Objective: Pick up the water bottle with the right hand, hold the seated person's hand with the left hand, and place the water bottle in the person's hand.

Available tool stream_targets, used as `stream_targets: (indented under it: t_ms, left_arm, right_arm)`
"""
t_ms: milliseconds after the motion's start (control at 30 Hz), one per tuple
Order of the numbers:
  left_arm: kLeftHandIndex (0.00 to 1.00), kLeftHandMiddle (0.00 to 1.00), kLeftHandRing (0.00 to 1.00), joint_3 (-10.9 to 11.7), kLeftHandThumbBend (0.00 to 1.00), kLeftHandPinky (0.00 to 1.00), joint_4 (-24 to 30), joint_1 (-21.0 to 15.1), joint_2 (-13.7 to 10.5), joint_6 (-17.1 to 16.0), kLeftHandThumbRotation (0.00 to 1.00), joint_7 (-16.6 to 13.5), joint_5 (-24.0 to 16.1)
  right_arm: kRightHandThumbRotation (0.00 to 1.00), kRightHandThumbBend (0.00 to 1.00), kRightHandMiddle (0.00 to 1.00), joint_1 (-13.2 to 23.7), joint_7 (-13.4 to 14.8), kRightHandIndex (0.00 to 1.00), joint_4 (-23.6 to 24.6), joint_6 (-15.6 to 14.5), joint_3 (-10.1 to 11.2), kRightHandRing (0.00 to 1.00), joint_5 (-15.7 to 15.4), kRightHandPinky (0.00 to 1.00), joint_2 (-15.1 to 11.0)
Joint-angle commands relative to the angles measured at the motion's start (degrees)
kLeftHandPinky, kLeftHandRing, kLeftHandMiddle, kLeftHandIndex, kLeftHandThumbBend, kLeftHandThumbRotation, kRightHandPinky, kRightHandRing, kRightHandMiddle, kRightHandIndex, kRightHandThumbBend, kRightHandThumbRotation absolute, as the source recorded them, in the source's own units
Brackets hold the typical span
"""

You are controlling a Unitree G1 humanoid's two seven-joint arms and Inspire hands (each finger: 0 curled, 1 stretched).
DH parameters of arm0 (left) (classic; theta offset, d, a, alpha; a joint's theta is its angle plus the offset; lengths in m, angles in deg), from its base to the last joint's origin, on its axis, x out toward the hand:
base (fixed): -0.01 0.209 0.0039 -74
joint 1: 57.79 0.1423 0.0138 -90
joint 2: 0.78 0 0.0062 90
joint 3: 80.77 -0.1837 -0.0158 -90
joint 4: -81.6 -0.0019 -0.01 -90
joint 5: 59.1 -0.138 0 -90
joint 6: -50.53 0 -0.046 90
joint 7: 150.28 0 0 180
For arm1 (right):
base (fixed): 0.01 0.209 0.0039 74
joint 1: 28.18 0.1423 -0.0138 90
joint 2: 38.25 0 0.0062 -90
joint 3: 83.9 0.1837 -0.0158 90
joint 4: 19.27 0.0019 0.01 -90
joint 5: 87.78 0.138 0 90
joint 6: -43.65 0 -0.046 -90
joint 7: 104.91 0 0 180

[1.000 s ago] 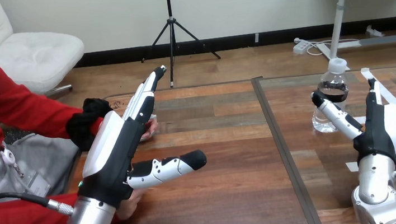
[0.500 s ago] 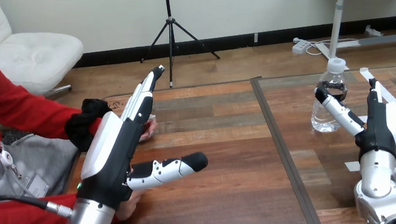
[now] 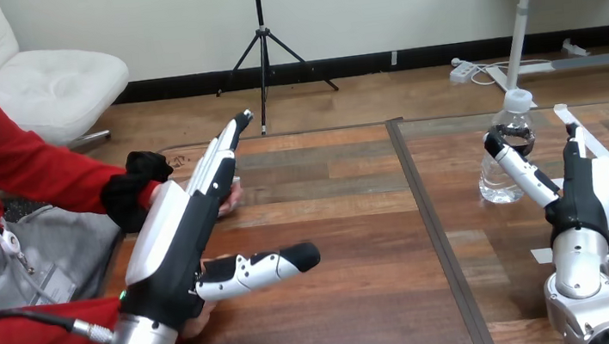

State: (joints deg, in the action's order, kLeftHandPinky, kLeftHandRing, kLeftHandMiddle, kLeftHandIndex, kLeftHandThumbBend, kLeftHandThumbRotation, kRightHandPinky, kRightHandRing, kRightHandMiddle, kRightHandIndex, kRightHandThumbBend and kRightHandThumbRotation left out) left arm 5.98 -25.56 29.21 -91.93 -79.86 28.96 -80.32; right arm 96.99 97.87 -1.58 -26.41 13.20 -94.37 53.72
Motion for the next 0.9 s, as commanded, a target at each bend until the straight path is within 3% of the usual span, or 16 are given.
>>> stream_targets:
  t_ms: [0, 867]
  left_arm:
    - [1.0, 1.0, 1.0, -0.11, 1.0, 1.0, 3.1, -1.0, 0.07, -0.1, 0.75, -1.12, -0.55]
    - [1.0, 1.0, 1.0, -0.68, 1.0, 1.0, 3.49, -0.32, 0.46, -0.22, 0.72, -1.44, -0.45]
  right_arm:
    - [0.64, 1.0, 1.0, 5.33, -0.85, 1.0, -0.17, 0.04, 0.47, 1.0, 0.33, 1.0, -1.86]
    - [0.67, 1.0, 1.0, 7.53, -1.36, 1.0, -0.79, -3.07, -0.41, 1.0, -0.89, 1.0, -2.44]
